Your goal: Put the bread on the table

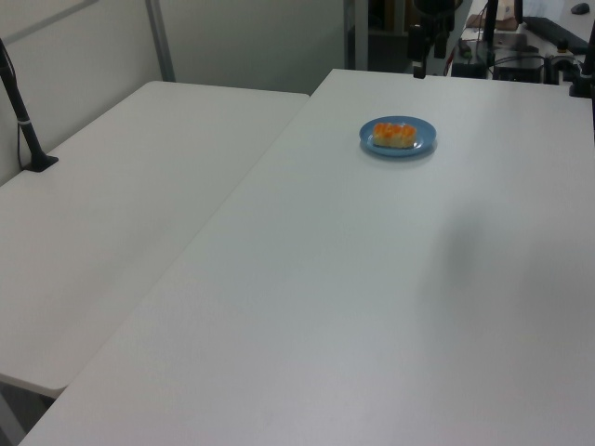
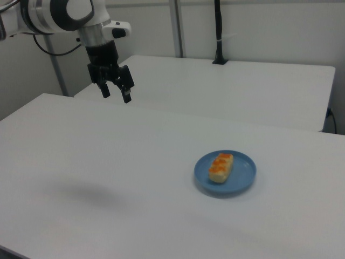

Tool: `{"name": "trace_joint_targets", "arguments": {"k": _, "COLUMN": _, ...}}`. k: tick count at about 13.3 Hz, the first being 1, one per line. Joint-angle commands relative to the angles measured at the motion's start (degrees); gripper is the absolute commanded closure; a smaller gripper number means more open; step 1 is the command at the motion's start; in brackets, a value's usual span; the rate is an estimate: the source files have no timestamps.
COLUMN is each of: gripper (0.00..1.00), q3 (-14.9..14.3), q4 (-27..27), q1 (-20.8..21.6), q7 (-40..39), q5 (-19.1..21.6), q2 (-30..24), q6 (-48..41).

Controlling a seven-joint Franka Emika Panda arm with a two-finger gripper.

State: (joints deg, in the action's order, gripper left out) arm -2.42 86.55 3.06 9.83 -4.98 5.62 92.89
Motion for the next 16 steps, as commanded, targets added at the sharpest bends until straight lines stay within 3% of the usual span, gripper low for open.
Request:
{"name": "trace_joint_targets", "arguments": {"k": 1, "gripper": 0.0, "q3": -0.7, "q4": 1.6, "q1": -0.2, "q7": 0.5, "q5": 0.9, "q2": -2.1, "q6": -1.6}}
{"name": "trace_joint_targets", "arguments": {"k": 11, "gripper": 0.0, "q3": -1.0, "q4": 1.4, "q1": -0.4, "q7": 0.3, "q5": 0.9, "q2": -1.9, "q6": -1.1}}
{"name": "trace_joint_targets", "arguments": {"k": 16, "gripper": 0.0, "q3": -1.3, "q4": 1.4, "q1": -2.9, "q7": -5.9, "q5": 0.9, "q2": -0.4, "q6": 2.8}}
